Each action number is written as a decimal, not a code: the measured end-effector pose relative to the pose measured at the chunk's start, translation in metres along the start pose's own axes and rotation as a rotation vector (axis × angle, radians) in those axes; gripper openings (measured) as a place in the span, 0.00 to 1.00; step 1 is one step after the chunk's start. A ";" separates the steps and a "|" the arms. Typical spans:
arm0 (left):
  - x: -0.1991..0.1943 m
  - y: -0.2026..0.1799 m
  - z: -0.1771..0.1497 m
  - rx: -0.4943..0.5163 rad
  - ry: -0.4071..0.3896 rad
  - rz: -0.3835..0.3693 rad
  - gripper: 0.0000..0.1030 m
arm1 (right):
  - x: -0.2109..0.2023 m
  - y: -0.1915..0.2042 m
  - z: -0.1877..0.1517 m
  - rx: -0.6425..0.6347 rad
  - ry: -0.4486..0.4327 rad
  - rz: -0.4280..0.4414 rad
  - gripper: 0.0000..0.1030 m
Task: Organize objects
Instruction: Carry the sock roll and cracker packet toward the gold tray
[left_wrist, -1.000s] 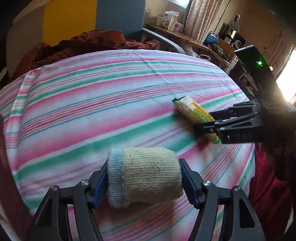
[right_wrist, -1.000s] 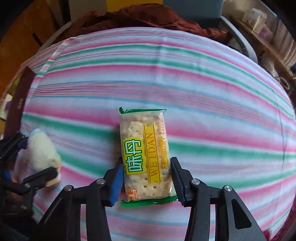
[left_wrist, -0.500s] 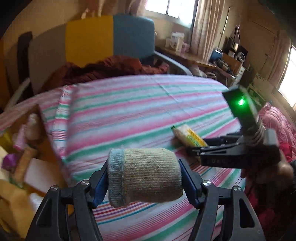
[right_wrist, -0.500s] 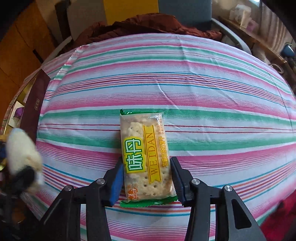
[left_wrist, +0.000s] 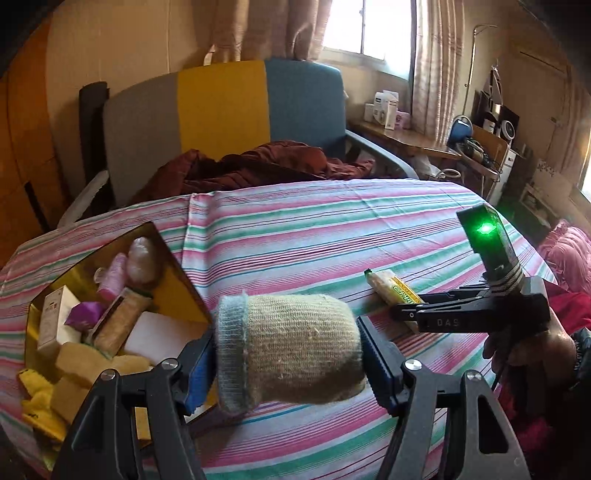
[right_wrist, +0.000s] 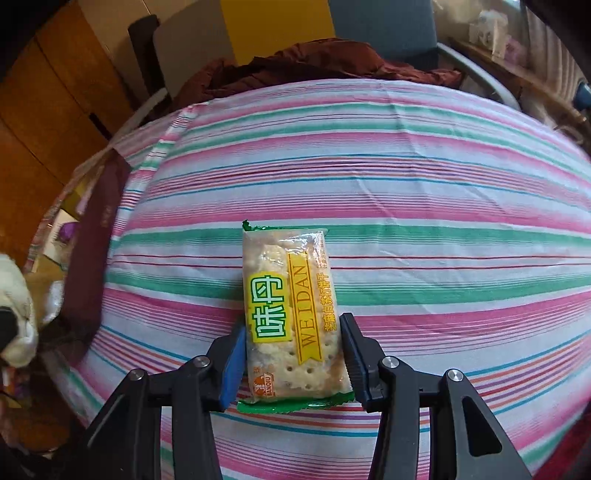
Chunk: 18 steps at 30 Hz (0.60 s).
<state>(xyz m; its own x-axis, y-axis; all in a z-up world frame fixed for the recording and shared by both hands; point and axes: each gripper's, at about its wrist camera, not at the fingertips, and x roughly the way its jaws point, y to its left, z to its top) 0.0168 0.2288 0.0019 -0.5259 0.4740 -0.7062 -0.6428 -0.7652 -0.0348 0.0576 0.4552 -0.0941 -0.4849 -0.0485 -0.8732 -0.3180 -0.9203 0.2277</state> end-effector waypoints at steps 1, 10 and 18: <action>-0.001 0.002 -0.001 -0.005 -0.001 0.005 0.68 | 0.001 0.001 -0.001 0.005 0.001 0.021 0.47; -0.006 0.015 -0.008 -0.024 -0.003 0.030 0.68 | 0.005 0.011 -0.004 0.042 0.021 0.163 0.47; -0.011 0.026 -0.011 -0.044 -0.008 0.027 0.68 | 0.004 0.015 -0.005 0.079 0.041 0.247 0.47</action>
<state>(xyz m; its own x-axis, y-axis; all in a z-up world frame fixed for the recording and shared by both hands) 0.0125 0.1985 0.0011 -0.5469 0.4563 -0.7019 -0.6035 -0.7959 -0.0472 0.0548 0.4388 -0.0967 -0.5228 -0.2852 -0.8034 -0.2576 -0.8455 0.4677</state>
